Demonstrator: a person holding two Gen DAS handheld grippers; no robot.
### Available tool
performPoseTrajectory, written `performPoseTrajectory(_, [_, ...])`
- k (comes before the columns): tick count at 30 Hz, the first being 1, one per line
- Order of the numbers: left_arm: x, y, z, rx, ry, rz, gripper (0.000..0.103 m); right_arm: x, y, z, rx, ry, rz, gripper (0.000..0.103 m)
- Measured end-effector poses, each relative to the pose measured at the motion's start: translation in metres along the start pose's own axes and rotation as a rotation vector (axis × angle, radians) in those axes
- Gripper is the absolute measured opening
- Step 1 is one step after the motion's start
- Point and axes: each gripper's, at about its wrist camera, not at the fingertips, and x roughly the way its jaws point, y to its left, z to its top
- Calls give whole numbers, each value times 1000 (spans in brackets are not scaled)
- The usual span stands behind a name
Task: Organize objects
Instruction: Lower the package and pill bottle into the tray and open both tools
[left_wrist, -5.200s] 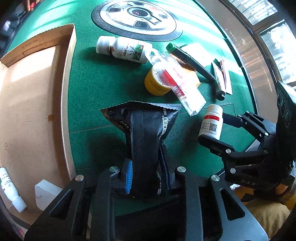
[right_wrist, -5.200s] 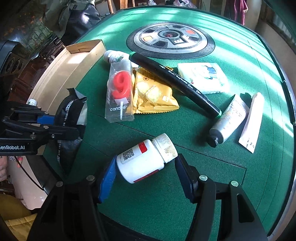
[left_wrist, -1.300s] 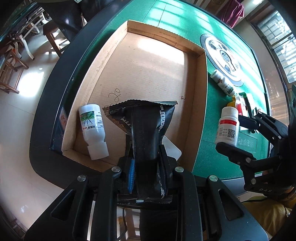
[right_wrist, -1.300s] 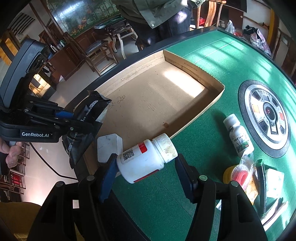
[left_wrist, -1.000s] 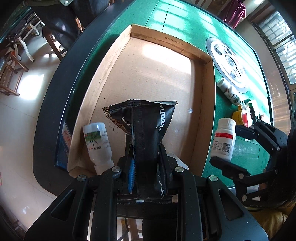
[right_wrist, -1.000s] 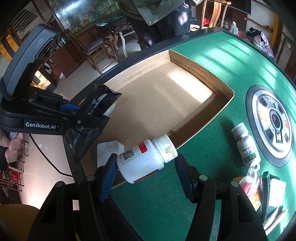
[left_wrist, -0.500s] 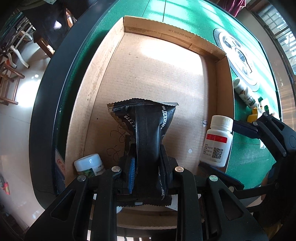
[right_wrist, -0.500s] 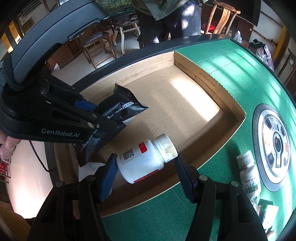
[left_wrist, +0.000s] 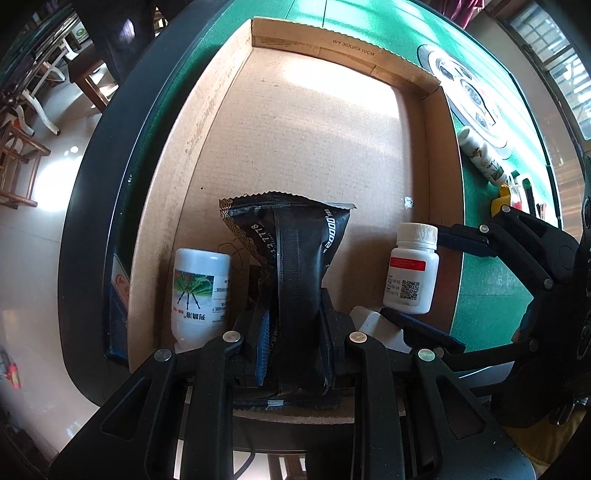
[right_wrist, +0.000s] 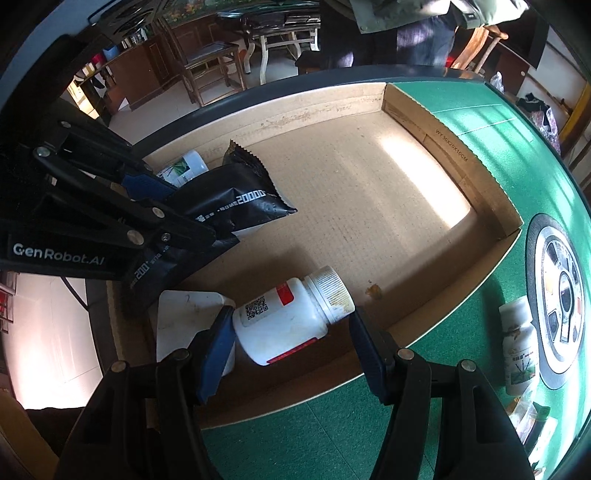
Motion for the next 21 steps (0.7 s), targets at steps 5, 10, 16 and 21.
performPoseTrajectory(5, [0, 0, -2, -16, -7, 0, 22, 0, 2, -2, -10, 1, 1, 63])
performPoseTrajectory(10, [1, 0, -1, -33, -12, -4, 22, -1, 6, -2, -20, 5, 4, 63])
performPoseTrajectory(16, [1, 1, 0, -58, -9, -2, 22, 1, 9, -2, -49, 28, 5, 63])
performPoseTrajectory(21, [1, 1, -2, -95, -21, -1, 23, 1, 12, -2, -99, 54, -5, 63])
